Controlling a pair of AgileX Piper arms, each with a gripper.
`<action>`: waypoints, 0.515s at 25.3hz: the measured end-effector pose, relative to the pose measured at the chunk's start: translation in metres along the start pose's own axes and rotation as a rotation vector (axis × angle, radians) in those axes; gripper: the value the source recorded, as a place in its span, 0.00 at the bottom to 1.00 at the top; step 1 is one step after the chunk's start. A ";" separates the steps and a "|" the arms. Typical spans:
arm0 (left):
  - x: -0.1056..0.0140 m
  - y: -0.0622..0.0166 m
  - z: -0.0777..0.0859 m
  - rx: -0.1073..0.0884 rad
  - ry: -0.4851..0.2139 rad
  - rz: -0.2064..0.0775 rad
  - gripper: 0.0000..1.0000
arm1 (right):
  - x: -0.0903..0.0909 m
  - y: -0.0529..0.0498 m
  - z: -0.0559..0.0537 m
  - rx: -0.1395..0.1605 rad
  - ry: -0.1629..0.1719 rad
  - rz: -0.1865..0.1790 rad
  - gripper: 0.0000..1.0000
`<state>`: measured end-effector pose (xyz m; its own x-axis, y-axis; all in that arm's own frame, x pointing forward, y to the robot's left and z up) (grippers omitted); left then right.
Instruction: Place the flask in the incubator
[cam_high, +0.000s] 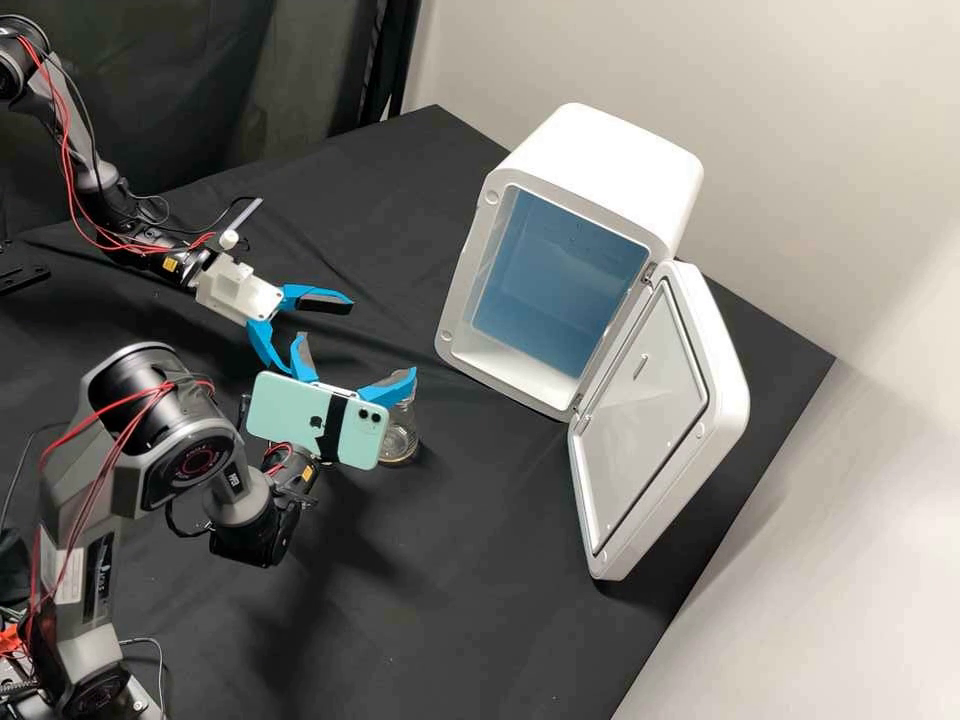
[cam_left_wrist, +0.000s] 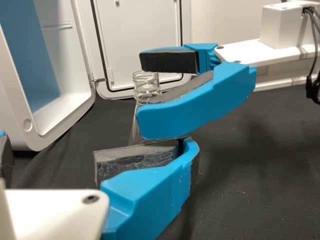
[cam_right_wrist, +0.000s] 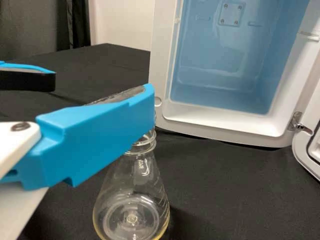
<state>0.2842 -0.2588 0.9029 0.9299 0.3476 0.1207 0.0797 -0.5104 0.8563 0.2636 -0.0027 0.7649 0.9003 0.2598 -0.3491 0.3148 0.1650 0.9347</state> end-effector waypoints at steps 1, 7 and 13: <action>0.000 0.0000 0.000 0.000 0.000 0.000 1.00 | 0.000 0.000 0.000 0.001 0.001 0.000 1.00; 0.000 0.0000 0.000 0.000 0.000 0.000 1.00 | 0.001 -0.002 0.001 0.003 0.002 -0.008 1.00; 0.000 -0.0001 0.000 0.000 -0.001 0.000 1.00 | -0.001 0.005 0.004 0.047 0.001 0.007 1.00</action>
<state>0.2845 -0.2590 0.9026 0.9303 0.3466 0.1197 0.0800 -0.5104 0.8562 0.2654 -0.0059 0.7697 0.9022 0.2620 -0.3426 0.3221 0.1187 0.9392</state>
